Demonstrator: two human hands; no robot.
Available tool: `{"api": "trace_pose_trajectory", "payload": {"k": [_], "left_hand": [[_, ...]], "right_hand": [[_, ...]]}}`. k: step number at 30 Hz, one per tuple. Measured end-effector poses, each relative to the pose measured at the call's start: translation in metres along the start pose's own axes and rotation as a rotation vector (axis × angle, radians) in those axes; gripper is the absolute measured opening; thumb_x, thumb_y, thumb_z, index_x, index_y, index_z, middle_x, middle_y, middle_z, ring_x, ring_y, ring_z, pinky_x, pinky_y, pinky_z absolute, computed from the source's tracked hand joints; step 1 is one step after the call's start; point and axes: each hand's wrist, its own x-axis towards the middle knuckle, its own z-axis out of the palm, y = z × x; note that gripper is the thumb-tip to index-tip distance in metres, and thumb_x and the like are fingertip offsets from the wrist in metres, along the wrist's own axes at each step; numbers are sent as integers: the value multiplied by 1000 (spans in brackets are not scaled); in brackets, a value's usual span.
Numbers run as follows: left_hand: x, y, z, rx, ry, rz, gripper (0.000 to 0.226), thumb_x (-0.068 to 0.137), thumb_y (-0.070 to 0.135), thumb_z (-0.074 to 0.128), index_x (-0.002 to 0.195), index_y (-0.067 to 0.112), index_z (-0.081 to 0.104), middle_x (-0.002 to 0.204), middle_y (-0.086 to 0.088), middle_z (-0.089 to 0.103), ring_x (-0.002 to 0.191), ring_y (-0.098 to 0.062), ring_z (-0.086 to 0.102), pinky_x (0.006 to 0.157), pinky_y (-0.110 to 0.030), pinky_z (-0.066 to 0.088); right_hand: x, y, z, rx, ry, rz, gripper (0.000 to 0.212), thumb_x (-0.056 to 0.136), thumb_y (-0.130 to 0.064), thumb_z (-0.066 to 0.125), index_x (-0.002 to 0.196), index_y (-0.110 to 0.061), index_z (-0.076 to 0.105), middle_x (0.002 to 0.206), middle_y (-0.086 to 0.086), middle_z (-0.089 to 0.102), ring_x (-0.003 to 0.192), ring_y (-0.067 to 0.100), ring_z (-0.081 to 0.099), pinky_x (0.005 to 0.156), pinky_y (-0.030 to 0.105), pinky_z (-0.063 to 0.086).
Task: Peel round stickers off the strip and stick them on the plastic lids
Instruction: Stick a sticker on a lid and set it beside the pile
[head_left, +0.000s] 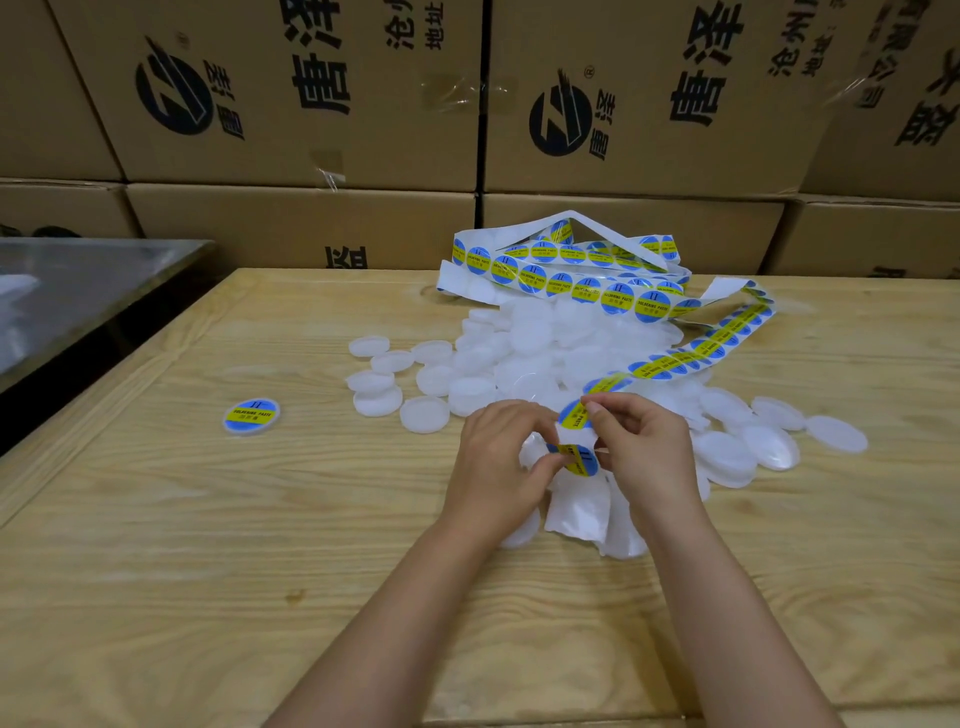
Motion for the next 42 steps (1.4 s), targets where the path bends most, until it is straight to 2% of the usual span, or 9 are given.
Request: {"api": "trace_pose_trajectory", "payload": {"k": [4, 8, 13, 17, 23, 28, 31, 34, 42], "left_hand": [[3, 0, -6, -255, 13, -249, 23, 71, 10, 78, 67, 23, 61, 95, 10, 67, 104, -10, 58, 93, -27, 40], [7, -8, -17, -579, -12, -493, 24, 74, 0, 74, 65, 17, 61, 72, 9, 66, 76, -8, 61, 77, -23, 45], [10, -19, -28, -813, 133, -557, 20, 79, -2, 67, 69, 12, 56, 59, 14, 58, 58, -1, 52, 60, -11, 43], [9, -22, -28, -837, 141, -561, 15, 73, 7, 71, 70, 12, 57, 61, 12, 59, 60, -3, 55, 60, -13, 44], [8, -21, -28, -826, 80, -523, 14, 71, 11, 74, 75, 12, 61, 70, 8, 66, 71, -5, 63, 65, -14, 47], [5, -32, -33, -366, 143, -523, 26, 81, 23, 70, 104, 28, 59, 97, 3, 64, 82, -4, 59, 75, -20, 46], [-1, -44, -32, 68, 3, -547, 36, 78, 40, 69, 111, 34, 57, 103, 10, 60, 97, -11, 53, 90, -36, 43], [-3, -47, -25, 352, -175, -449, 48, 76, 61, 60, 121, 44, 53, 116, 11, 55, 113, -14, 44, 89, -29, 23], [-2, -45, -24, 281, -224, -393, 34, 78, 51, 65, 110, 37, 64, 116, 19, 60, 115, -7, 42, 88, -25, 19]], "right_hand": [[4, 4, -6, -185, 68, -71, 11, 89, -14, 61, 83, -20, 67, 58, 3, 62, 49, 11, 58, 69, 41, 54], [7, 4, -13, -468, 98, -95, 10, 87, -14, 60, 85, -14, 70, 56, -5, 53, 59, 16, 52, 58, 30, 43], [0, -1, -15, -874, 123, -108, 17, 87, -21, 60, 101, -23, 70, 100, 8, 53, 96, 30, 54, 73, 33, 41], [-11, -10, 0, -518, 117, -379, 14, 83, -25, 69, 97, -26, 73, 90, -3, 41, 90, 11, 49, 75, 17, 35], [-14, -8, 14, -54, -96, -136, 5, 80, -20, 72, 77, -23, 70, 91, 8, 66, 72, 8, 52, 70, 18, 41], [-7, -3, 11, -1, 35, -158, 17, 84, -18, 68, 73, -29, 64, 87, 3, 64, 70, -2, 53, 66, 8, 41], [-6, 1, 12, 24, 48, -144, 9, 86, -21, 65, 80, -27, 64, 87, 1, 62, 69, 1, 52, 68, 17, 42], [-7, 2, 15, 40, 34, -153, 8, 87, -20, 64, 93, -26, 63, 80, -8, 59, 67, -4, 52, 64, 12, 43], [-12, 4, 21, -28, 32, -220, 12, 89, -17, 62, 85, -28, 59, 80, -12, 61, 69, -2, 52, 63, 7, 41]]}}
